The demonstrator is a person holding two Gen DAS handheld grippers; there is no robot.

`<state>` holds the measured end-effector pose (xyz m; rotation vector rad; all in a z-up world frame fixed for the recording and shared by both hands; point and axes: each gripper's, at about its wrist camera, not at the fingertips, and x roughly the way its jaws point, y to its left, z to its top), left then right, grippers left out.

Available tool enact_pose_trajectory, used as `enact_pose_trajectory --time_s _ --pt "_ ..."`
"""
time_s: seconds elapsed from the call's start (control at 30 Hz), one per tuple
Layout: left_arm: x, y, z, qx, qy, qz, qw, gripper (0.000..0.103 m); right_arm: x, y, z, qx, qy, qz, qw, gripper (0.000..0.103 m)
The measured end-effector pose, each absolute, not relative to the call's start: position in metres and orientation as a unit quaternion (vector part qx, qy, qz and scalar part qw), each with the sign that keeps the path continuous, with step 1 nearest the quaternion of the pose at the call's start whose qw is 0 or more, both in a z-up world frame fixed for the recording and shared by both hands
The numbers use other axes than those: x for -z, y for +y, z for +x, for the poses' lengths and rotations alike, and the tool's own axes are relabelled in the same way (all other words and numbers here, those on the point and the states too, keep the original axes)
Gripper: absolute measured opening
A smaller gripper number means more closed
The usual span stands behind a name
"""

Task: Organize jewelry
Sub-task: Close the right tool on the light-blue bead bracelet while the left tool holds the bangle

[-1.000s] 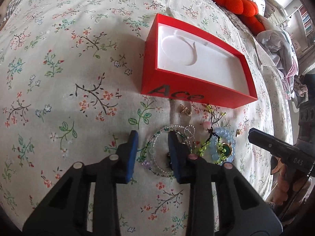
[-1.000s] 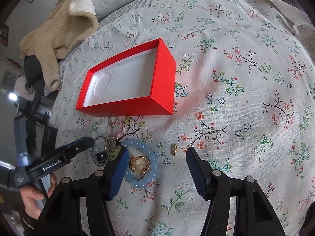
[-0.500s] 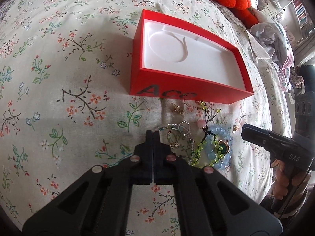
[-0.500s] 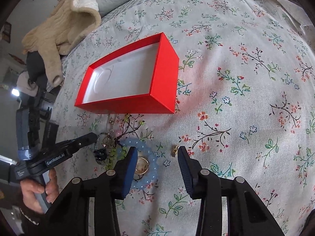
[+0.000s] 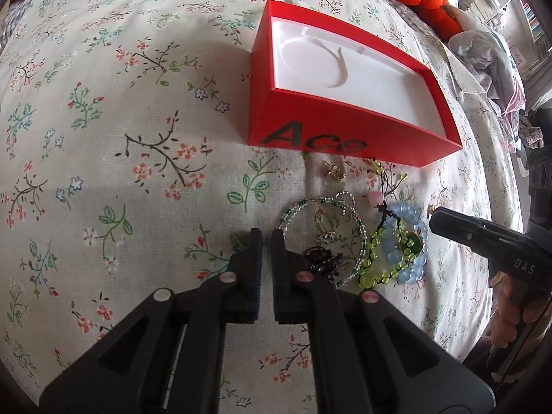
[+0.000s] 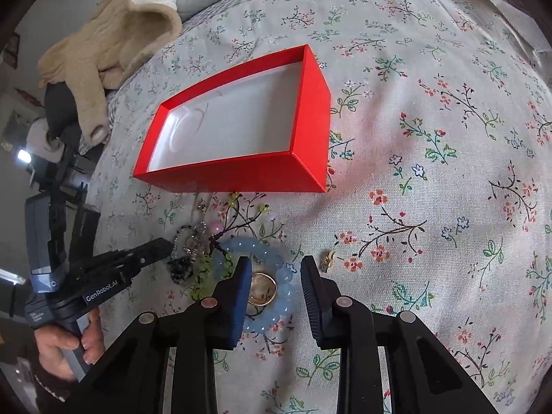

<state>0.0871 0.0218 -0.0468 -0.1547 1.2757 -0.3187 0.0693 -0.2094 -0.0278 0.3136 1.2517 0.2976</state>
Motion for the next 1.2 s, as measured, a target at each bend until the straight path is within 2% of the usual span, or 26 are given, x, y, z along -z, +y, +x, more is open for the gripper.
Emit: enact_pose_trajectory --time_s 0.43,0.5,0.57,0.63,0.8,1.0,1.07,1.13,1.2 --pt "0.05 0.03 0.088 0.161 0.601 -0.105 0.776 0.005 0.037 -0.21 0.07 -0.13 0.592 0.141 0.783 0.029" --pt "0.049 0.033 0.087 0.163 0.605 -0.111 0.772 0.008 0.037 -0.21 0.07 -0.131 0.592 0.141 0.783 0.029" --pt "0.048 0.033 0.088 0.168 0.604 -0.126 0.769 0.018 0.038 -0.21 0.069 -0.131 0.592 0.141 0.782 0.029" --pt "0.042 0.03 0.085 0.175 0.598 -0.124 0.773 0.022 0.038 -0.21 0.069 -0.131 0.592 0.14 0.783 0.029" --pt "0.038 0.019 0.085 0.173 0.59 -0.092 0.783 0.022 0.038 -0.21 0.069 -0.131 0.592 0.139 0.783 0.029" --pt "0.047 0.015 0.094 0.155 0.59 -0.065 0.789 0.021 0.041 -0.205 0.07 -0.129 0.592 0.127 0.786 0.029" --pt "0.048 0.012 0.094 0.156 0.587 -0.054 0.792 0.007 0.041 -0.2 0.071 -0.13 0.588 0.11 0.791 0.029" --pt "0.047 0.013 0.095 0.154 0.586 -0.059 0.793 0.004 0.041 -0.193 0.069 -0.131 0.58 0.083 0.8 0.028" --pt "0.045 0.017 0.095 0.155 0.581 -0.065 0.796 0.004 0.041 -0.185 0.067 -0.126 0.572 0.05 0.809 0.013"
